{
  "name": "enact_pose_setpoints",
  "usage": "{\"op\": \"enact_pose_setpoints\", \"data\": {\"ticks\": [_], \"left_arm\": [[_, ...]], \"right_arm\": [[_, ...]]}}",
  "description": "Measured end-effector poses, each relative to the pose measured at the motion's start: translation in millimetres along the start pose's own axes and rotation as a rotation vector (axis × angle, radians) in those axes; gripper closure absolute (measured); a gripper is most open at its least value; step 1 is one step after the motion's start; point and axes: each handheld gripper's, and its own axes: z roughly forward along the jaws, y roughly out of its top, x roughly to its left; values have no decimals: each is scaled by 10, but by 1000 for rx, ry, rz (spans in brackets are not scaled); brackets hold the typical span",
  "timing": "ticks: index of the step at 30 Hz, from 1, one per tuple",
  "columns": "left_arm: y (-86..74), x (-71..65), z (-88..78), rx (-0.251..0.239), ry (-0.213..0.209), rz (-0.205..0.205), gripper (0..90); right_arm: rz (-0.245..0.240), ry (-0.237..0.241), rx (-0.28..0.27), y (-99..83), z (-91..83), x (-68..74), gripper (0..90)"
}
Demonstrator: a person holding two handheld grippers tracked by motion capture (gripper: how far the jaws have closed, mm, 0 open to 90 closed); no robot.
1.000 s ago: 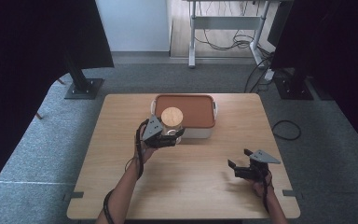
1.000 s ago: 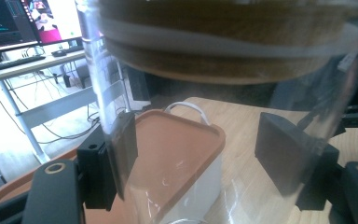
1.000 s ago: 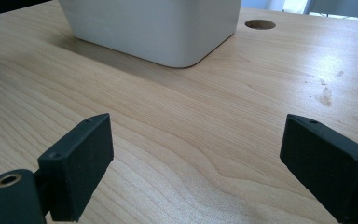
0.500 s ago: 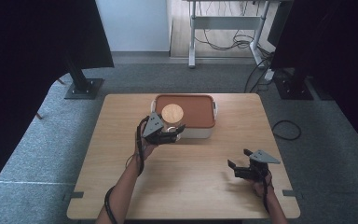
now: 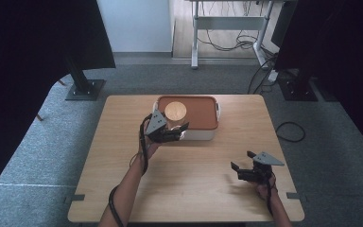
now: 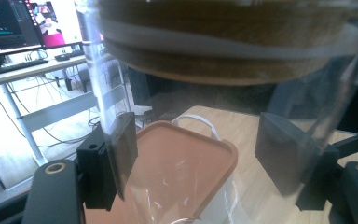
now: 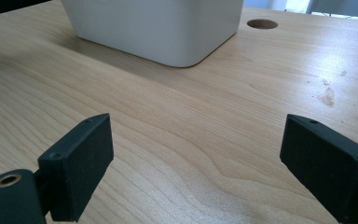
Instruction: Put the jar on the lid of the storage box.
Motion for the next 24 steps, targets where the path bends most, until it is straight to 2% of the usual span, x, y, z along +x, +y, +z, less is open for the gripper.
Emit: {"op": "enact_pose_setpoints", "data": {"ticks": [15,24], "left_arm": [[21,77,153,21,11,14,259],[23,112,236,17,29,19,259]], "right_arm": [[1,4,0,0,2,-6,93],[4,6,-1,0,0,-7,93]]}}
